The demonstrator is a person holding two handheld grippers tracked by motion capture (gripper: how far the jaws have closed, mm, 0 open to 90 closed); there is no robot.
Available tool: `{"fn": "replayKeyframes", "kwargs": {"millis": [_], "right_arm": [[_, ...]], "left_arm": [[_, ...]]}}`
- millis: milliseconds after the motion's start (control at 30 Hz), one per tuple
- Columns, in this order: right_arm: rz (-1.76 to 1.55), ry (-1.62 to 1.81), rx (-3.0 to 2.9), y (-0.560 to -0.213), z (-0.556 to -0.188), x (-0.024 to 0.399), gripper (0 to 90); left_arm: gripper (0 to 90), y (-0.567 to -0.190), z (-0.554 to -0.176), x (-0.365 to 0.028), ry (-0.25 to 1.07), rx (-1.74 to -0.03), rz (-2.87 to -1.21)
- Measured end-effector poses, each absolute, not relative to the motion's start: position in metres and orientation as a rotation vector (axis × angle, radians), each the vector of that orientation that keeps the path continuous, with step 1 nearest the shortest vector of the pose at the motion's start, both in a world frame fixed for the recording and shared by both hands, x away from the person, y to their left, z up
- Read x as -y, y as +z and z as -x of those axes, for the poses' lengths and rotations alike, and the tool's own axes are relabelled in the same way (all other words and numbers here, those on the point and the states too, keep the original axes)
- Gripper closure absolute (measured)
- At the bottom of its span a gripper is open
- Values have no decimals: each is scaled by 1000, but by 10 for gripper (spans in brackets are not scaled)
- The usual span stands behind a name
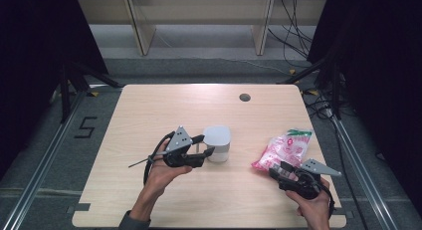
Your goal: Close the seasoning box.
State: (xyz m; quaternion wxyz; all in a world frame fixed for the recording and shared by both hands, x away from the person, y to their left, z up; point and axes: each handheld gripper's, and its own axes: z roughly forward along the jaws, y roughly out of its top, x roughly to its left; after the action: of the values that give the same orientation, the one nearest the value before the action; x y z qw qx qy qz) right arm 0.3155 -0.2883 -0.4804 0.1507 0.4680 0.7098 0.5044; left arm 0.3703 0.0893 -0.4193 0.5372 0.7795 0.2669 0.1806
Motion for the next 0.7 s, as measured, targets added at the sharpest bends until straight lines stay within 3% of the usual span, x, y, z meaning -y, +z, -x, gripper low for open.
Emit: {"fn": "replayKeyframes", "kwargs": {"millis": [700], "right_arm": [[-1325, 1441, -2105, -481, -309, 275, 379]], "left_arm": [[301, -454, -331, -120, 430, -723, -1807]]}}
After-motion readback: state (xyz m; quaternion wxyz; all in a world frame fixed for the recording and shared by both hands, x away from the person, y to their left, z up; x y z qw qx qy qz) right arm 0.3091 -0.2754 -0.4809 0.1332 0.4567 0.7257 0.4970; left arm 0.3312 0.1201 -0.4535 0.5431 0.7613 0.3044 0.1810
